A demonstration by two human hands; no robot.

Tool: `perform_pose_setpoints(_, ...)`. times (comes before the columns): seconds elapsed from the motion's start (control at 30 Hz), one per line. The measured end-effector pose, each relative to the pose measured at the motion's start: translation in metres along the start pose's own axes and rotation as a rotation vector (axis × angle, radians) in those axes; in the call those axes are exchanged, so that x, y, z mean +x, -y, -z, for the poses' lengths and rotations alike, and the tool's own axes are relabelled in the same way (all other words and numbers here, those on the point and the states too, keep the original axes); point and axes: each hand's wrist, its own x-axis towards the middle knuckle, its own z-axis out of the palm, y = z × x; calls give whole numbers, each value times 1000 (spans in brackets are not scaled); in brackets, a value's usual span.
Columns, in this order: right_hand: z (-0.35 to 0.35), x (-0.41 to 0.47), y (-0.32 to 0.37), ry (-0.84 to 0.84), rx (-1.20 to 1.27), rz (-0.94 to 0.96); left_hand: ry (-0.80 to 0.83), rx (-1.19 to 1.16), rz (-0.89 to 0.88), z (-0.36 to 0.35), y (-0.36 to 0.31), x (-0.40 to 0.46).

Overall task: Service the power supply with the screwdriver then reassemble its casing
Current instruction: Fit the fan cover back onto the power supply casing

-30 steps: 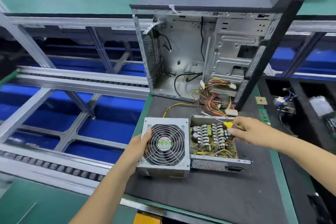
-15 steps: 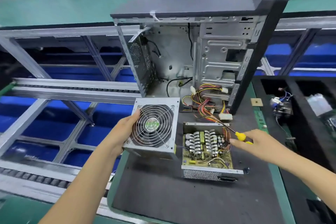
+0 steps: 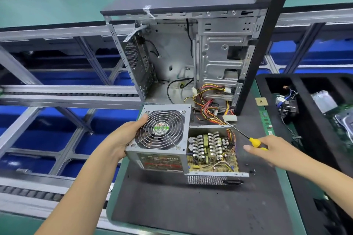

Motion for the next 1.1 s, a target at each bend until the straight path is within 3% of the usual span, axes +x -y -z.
perform_pose_setpoints(0.3, -2, -1, 5, -40, 72, -4, -38, 84, -45, -49, 26, -17)
perform_pose_setpoints(0.47, -5, -6, 15, -97, 200, 67, -76, -9, -39, -71, 41, -18)
perform_pose_setpoints(0.87, -12, -7, 47, 10, 481, 68, 3, -25, -5, -69, 43, -10)
perform_pose_setpoints(1.1, -10, -8, 48, 29, 475, 85, 71, -74, 82, -54, 43, 5)
